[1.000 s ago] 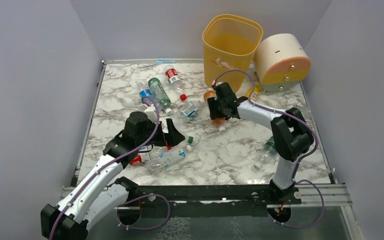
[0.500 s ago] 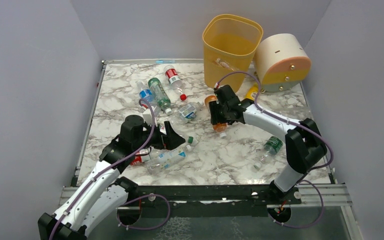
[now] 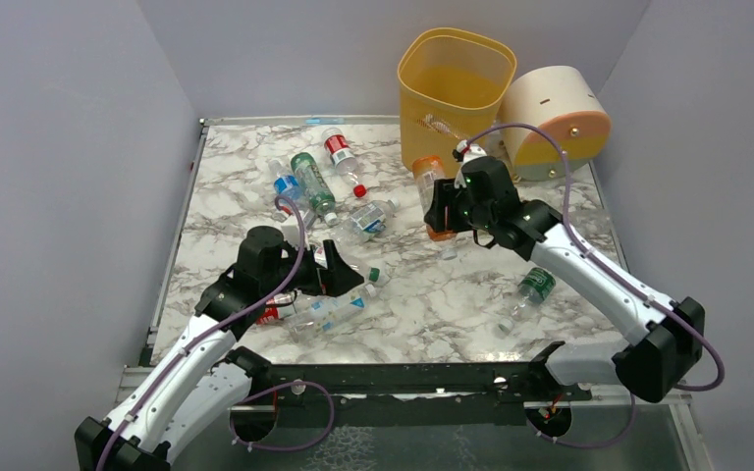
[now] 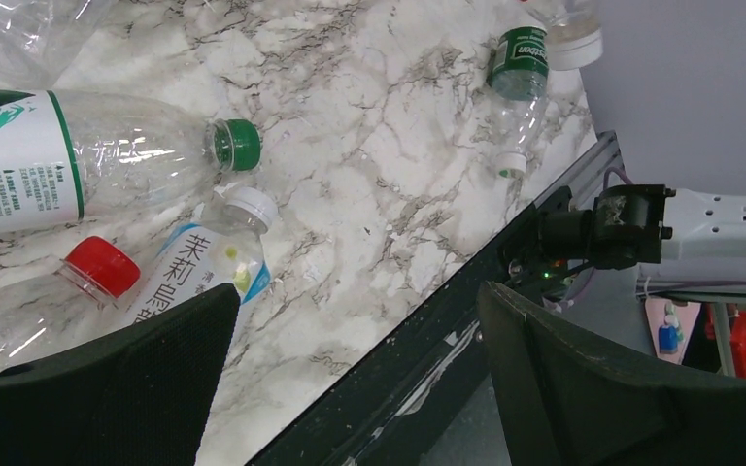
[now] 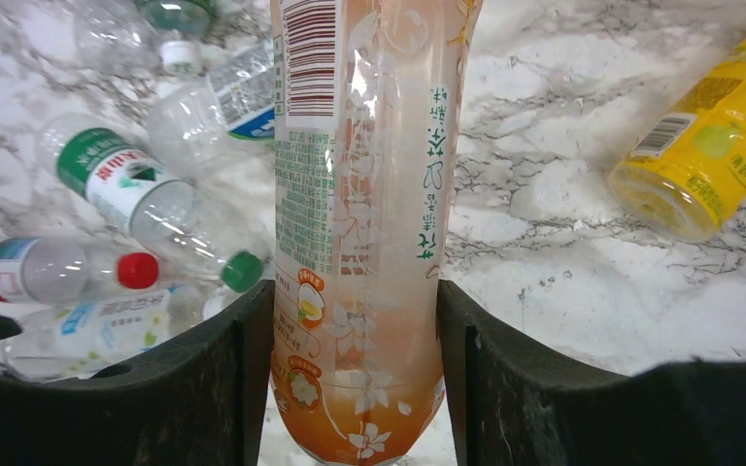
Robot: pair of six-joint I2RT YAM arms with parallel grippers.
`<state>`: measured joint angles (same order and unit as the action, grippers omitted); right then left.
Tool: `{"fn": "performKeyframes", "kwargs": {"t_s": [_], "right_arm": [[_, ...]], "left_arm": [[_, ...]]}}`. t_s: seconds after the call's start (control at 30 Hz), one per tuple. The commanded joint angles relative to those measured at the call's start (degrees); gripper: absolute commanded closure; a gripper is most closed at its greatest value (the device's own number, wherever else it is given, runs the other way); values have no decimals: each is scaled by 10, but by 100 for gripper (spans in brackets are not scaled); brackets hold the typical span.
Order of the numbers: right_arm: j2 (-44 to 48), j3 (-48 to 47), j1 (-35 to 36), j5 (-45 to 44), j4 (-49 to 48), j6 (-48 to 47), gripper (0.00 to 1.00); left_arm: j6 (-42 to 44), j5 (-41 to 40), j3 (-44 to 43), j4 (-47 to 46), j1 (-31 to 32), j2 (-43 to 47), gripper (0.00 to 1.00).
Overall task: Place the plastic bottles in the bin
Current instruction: Pick up the plastic bottle at the center of the board, then place the plastic bottle in the trash bin.
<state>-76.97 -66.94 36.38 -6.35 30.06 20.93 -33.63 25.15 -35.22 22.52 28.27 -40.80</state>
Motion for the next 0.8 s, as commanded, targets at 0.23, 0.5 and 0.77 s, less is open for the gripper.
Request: {"fn": "performKeyframes", "kwargs": {"t_s": [0.23,0.5,0.77], "right_arm": [[80,-18,3,38,-12,-11,52],[31,-124,3,56,-55,-14,52],[-44,-272,3,66,-64,-38,49]], "left_arm": [[-24,-50,17,-54,3,1,1],[-27,-60,32,-70,3,-16,1],[-40,-67,34,-77,3,-16,1]]}}
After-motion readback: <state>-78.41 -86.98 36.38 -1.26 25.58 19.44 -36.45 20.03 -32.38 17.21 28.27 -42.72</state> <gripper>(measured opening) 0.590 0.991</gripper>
